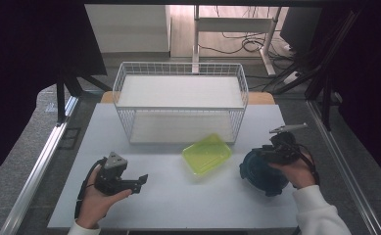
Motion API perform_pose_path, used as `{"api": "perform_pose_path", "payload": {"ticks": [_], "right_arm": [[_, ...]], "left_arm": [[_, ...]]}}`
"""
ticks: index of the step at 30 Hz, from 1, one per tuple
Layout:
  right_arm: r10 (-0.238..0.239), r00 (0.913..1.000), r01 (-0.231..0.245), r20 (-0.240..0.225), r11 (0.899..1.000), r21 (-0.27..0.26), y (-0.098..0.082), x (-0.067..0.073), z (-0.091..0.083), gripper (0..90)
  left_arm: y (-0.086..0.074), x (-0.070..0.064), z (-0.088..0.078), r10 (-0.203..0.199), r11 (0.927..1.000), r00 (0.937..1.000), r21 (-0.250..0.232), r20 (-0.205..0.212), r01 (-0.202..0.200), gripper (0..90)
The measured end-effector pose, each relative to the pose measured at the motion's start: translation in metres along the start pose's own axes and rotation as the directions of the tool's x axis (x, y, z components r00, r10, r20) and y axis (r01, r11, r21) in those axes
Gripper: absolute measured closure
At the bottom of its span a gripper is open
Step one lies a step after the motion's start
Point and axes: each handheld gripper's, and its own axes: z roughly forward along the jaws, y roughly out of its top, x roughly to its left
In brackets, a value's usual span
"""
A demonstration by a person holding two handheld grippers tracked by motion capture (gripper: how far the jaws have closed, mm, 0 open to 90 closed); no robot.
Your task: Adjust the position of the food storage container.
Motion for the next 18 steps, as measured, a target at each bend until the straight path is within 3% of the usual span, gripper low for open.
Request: {"api": "perform_pose_path", "payload": {"ticks": [8,10,12,18], "right_arm": [[-0.011,0.9991,0.008,0.041,0.997,0.073,0.015,-0.036,0.005,87.1],[-0.003,0.9981,-0.003,0.061,0.997,0.082,0.016,-0.043,0.007,88.2],[0.039,0.9971,-0.045,0.066,0.995,0.088,0.017,-0.055,0.011,88.8],[0.03,0.9953,-0.044,0.092,0.986,0.158,0.015,-0.072,0.026,89.0]], "left_arm": [[-0.003,0.004,0.001,-0.016,0.9998,0.9998,0.008,-0.012,0.016,16.3],[-0.003,0.004,0.001,-0.017,0.9998,0.9998,0.009,-0.012,0.017,16.4],[-0.003,0.004,0.001,-0.017,0.9998,0.9998,0.01,-0.012,0.017,16.4],[-0.004,0.005,0.003,-0.014,0.9997,0.9998,0.017,-0.014,0.015,16.4]]}}
